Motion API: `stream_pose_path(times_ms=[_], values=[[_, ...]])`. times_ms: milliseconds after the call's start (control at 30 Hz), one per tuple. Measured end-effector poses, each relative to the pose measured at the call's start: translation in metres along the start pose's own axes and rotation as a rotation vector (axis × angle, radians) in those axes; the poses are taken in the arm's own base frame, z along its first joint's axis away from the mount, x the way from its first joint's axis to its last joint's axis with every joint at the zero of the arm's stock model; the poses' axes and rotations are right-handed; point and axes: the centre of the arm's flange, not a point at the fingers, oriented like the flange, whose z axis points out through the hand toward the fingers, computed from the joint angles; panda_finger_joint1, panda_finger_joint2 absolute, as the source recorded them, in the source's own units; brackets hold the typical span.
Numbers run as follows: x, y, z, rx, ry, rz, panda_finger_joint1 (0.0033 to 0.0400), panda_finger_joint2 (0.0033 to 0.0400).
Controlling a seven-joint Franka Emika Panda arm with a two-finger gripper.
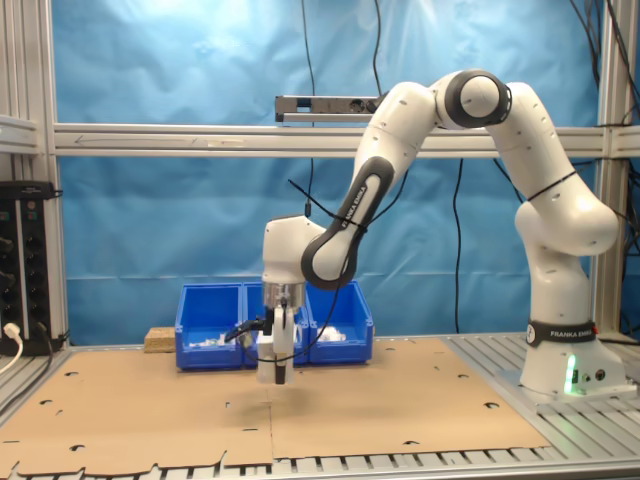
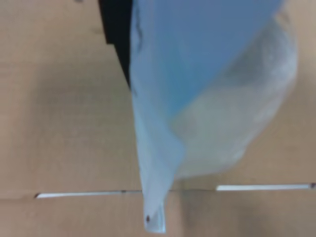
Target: Pick and place sorting task of medical equipment.
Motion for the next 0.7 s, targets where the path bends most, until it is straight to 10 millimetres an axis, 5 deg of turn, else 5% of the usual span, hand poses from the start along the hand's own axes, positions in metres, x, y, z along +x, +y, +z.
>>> stream_pose_path(times_ms=[400,700], values=[[0.013,-0.007,-0.089,0.071,0.042,0.011,0.0058,0.0058],[0.02,0.011,-0.148,0.069,0.001,0.043,0.0058,0.0058]])
